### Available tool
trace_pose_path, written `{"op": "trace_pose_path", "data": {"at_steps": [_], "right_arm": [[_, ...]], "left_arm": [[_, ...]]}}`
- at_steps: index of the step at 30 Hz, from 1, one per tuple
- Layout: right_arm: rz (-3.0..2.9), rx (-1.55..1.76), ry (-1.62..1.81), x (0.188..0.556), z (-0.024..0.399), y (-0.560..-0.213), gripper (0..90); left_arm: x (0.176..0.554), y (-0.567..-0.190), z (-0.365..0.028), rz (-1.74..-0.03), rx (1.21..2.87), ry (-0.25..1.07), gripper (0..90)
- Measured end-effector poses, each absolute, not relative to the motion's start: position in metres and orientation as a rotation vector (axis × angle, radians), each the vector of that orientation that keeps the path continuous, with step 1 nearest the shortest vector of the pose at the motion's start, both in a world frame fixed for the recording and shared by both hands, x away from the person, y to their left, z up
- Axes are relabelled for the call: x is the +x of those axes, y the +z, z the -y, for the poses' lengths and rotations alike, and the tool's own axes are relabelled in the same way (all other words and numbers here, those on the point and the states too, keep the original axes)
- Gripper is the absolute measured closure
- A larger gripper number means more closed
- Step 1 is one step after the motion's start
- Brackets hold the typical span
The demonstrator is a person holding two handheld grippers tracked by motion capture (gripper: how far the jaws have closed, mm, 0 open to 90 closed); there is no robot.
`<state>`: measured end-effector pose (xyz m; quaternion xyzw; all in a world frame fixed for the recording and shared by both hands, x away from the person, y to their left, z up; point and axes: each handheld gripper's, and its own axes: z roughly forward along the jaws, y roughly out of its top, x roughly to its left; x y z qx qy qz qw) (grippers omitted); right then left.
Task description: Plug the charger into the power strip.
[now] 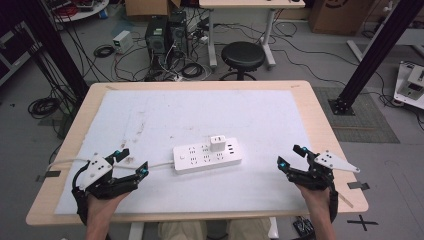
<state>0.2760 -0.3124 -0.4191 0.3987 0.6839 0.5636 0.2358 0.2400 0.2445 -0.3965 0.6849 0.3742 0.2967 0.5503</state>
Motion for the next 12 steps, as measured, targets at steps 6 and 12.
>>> {"op": "trace_pose_path", "data": {"at_steps": [6,12], "right_arm": [[-1.897,1.084,1.539,0.2754,0.3102,-0.4194,21.7],[-1.900,1.072,1.542,0.2756,0.3076,-0.4184,21.7]], "left_arm": [[0.2394,-0.3964,-0.2456,-0.887,1.611,0.701,22.6],[0.2391,-0.3965,-0.2463,-0.889,1.608,0.701,22.6]]}}
